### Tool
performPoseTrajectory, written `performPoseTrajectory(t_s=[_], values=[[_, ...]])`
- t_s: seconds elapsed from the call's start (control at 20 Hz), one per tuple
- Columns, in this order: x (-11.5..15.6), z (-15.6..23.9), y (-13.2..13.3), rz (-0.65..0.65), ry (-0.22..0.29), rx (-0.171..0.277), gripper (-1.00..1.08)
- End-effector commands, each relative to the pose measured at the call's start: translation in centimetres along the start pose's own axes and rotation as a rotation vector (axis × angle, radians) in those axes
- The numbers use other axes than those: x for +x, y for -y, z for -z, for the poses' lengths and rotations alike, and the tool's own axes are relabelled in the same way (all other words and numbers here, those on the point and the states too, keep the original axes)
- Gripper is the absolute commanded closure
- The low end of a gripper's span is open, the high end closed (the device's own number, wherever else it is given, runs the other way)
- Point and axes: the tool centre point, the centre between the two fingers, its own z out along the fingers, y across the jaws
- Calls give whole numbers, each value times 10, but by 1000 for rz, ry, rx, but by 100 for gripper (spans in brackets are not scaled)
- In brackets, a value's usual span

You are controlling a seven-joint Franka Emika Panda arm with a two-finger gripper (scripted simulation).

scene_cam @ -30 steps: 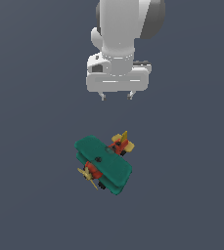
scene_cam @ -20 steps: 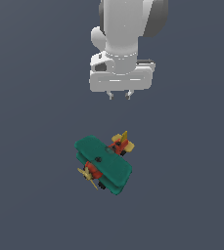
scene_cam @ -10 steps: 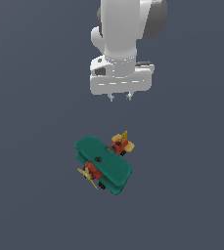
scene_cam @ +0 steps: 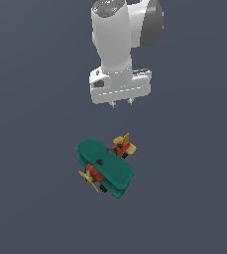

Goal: Pick up the object and move it to a goal position.

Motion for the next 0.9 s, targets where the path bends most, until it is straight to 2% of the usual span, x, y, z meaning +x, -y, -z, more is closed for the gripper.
performPoseTrajectory(t_s=[0.0,0.85], values=[[0,-8,-1,4,9,35,-20],[-2,-54,-6,18,28,287,-20]])
